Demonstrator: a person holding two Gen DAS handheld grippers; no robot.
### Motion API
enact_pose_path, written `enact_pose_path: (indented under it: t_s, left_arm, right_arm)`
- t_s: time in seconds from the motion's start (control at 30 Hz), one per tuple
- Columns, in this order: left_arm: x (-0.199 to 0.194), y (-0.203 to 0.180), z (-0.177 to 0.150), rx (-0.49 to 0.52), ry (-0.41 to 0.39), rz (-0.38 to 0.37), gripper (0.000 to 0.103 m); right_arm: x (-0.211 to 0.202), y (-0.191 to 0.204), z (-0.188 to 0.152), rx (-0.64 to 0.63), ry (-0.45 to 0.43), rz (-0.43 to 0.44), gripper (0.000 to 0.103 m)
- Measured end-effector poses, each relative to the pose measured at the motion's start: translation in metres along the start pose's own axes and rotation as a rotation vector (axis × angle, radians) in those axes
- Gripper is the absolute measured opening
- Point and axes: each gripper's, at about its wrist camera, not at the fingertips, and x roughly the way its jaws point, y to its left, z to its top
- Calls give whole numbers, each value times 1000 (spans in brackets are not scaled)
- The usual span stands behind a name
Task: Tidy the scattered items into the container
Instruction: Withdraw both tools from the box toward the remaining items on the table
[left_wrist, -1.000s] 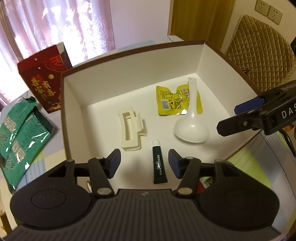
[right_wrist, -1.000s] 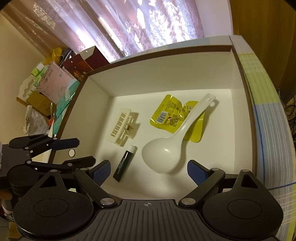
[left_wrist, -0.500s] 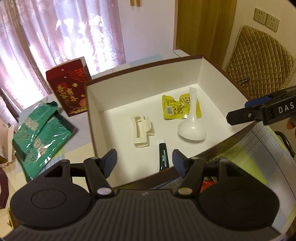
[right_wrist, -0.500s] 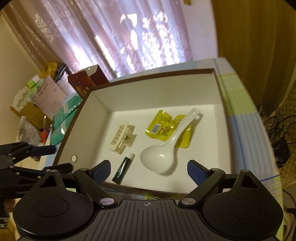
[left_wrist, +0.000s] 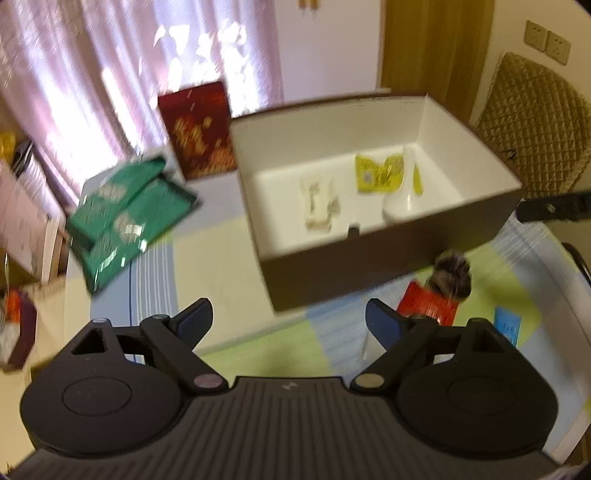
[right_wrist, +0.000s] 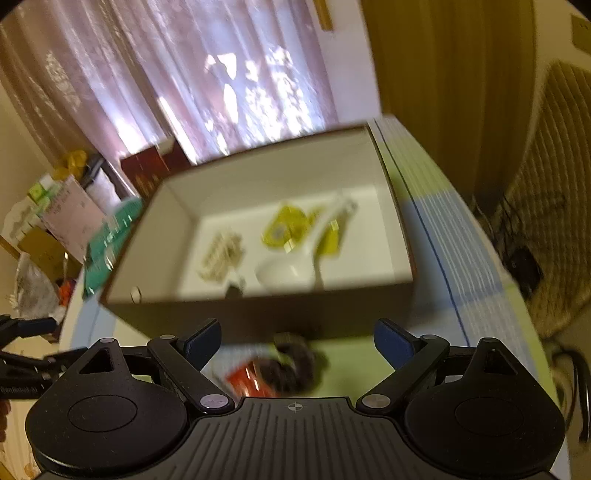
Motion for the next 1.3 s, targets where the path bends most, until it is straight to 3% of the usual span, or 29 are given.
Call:
enact_pose_path:
  t_s: [0.3, 0.47, 0.77, 0.83, 0.97, 1.03, 1.1, 1.3]
  left_arm:
    - [15, 1, -62, -98, 119, -35, 88]
    - [15, 1, -81, -108, 141, -56, 88]
    - [12, 5, -94, -119, 148, -42, 88]
    - [10, 5, -96, -115, 143, -42, 88]
    - [8, 4, -100, -114, 142, -41, 88]
    - [8, 4, -101, -118, 144, -43, 88]
    - [7, 4, -103, -119, 143, -45, 88]
    - [6, 2, -103, -126, 130, -57, 88]
  right_arm:
    - [16, -15, -74, 125, 155, -50, 95]
    - [19, -12, -90, 155, 163, -56, 95]
    - [35, 7, -99, 18, 114, -122, 94]
    - [38, 11, -102, -47, 115, -128, 65]
    - [40, 9, -108, -70, 133, -89, 64]
    - [38, 9, -111, -107, 140, -69, 52]
    - [35, 5, -113, -125, 165, -53, 48]
    - [17, -23, -122, -97, 168, -42, 48]
